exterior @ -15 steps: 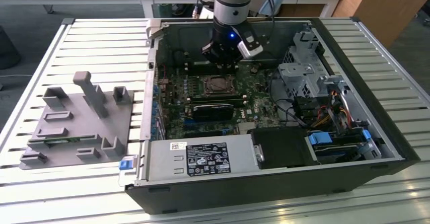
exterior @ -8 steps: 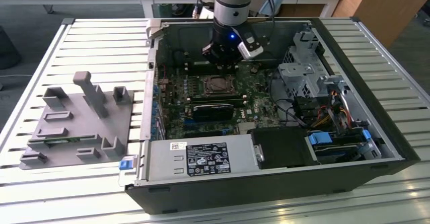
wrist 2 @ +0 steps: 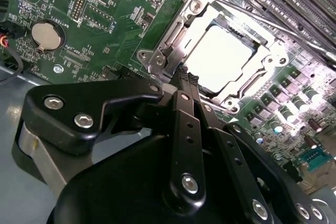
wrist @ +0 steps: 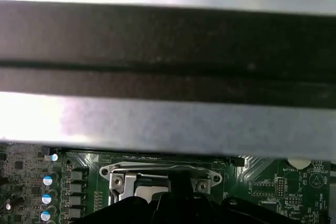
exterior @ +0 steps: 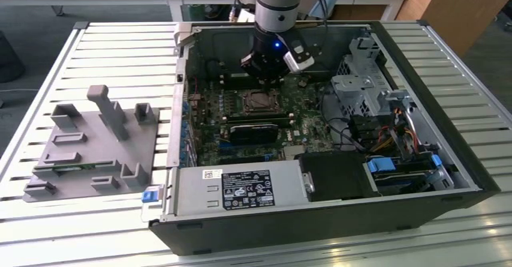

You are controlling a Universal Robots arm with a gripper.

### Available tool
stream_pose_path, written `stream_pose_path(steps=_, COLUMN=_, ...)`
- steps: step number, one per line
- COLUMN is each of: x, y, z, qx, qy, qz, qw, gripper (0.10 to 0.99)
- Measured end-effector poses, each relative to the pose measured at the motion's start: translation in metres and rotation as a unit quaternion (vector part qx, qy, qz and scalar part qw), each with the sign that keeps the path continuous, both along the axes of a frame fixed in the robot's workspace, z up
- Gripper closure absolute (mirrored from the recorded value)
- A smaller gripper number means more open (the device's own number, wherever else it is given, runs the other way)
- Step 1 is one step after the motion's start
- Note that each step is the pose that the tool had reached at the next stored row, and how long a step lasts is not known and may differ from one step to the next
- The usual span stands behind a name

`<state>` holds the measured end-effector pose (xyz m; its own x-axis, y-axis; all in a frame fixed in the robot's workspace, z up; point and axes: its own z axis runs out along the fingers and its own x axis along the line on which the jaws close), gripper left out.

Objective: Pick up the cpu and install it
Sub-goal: 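Install the second cpu locking lever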

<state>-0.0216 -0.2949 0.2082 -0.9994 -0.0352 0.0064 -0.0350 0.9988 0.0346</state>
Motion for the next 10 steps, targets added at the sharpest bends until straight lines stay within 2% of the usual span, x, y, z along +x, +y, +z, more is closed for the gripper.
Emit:
stream_pose_path(steps=3, x=0.0, y=-0.0002, z=0.0014, qx=-0.0001, qy=0.0001, qz=0.0, qw=1.0, gripper=0.98)
stream_pose_path(steps=10, x=0.0, y=-0.0003, z=0.0113, qx=0.0, qy=0.0, qz=0.0, qw=1.0, gripper=0.98)
